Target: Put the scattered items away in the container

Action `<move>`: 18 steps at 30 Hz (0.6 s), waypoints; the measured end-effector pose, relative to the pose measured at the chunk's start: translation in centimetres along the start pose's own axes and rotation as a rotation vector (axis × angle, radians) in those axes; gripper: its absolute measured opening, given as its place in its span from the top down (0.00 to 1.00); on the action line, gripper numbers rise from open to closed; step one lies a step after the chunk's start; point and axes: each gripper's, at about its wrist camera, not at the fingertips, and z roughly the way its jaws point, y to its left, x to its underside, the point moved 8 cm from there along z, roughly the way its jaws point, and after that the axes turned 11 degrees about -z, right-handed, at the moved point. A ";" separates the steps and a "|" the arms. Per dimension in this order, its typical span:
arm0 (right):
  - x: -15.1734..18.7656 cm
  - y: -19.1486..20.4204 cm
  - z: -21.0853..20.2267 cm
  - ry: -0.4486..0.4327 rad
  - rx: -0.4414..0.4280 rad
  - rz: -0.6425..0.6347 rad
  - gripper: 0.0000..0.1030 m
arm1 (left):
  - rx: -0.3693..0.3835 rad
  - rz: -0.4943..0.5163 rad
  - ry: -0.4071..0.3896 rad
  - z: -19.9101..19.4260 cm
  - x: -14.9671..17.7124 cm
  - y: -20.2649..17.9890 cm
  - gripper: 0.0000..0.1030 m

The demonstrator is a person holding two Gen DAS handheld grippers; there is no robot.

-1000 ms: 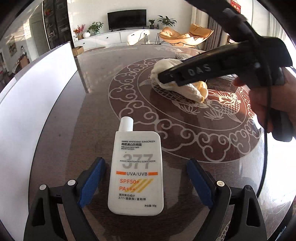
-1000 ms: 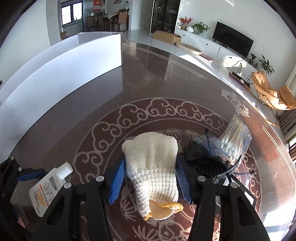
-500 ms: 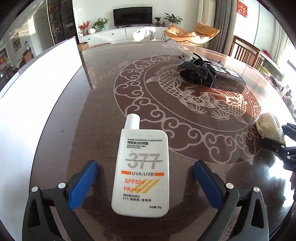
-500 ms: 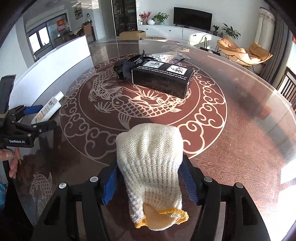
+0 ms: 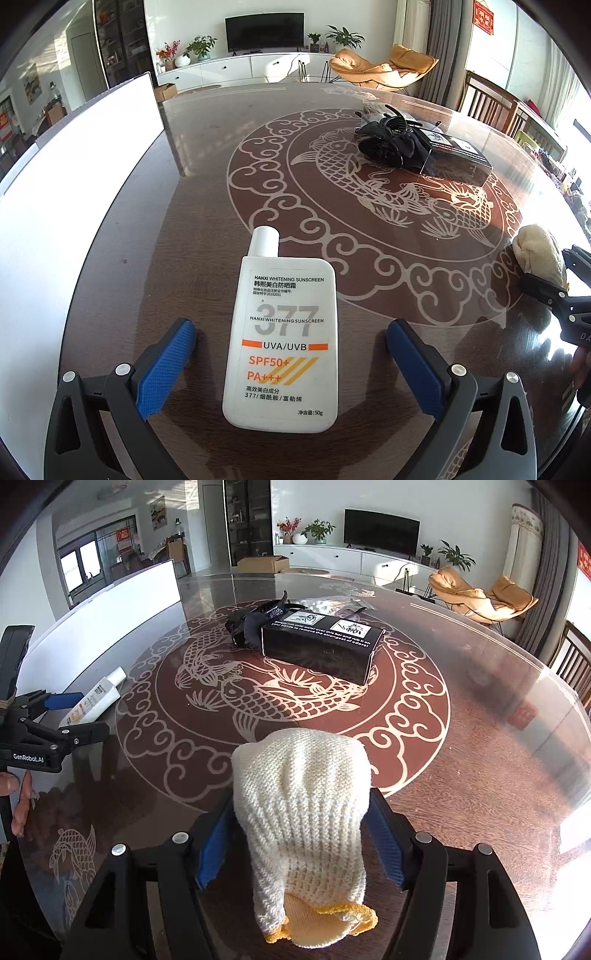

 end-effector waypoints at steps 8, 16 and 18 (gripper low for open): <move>0.0 0.0 -0.1 0.000 0.000 0.000 0.32 | 0.001 -0.001 0.000 0.0 0.0 0.0 0.00; 0.0 0.0 -0.1 -0.001 0.000 0.000 0.32 | 0.000 -0.001 0.001 0.1 -0.1 0.1 0.00; 0.0 0.0 -0.1 -0.001 0.000 0.000 0.32 | 0.000 0.000 0.000 0.1 -0.1 0.1 0.00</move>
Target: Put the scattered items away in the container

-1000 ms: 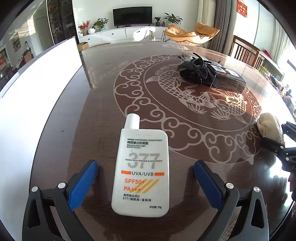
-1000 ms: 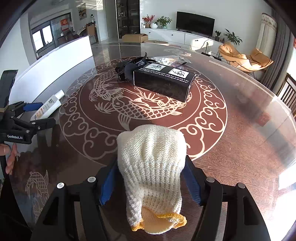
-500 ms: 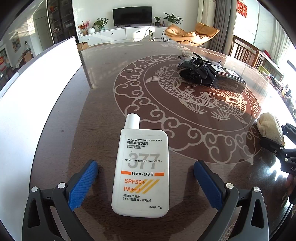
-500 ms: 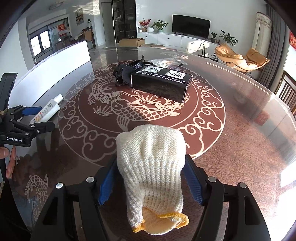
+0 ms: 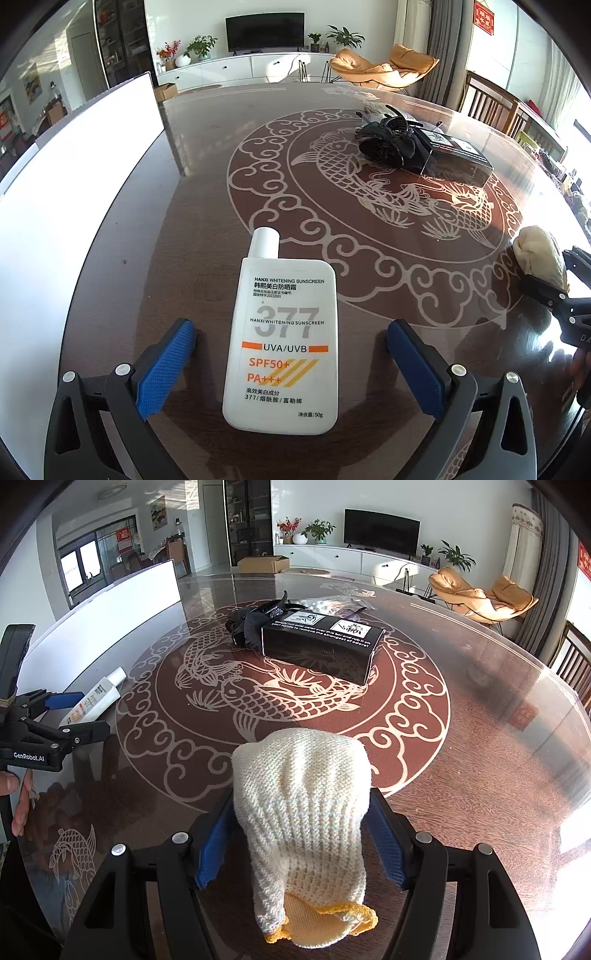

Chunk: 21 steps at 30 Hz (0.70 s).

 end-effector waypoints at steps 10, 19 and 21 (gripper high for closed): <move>0.0 0.0 0.0 0.000 0.000 0.000 0.32 | 0.000 0.000 0.000 0.0 0.0 0.0 0.00; 0.0 0.0 0.0 0.000 0.000 0.000 0.32 | 0.000 0.000 0.000 0.0 0.0 0.0 0.00; 0.0 0.0 0.0 0.000 0.000 0.000 0.32 | 0.000 0.000 0.000 0.0 0.0 0.0 0.00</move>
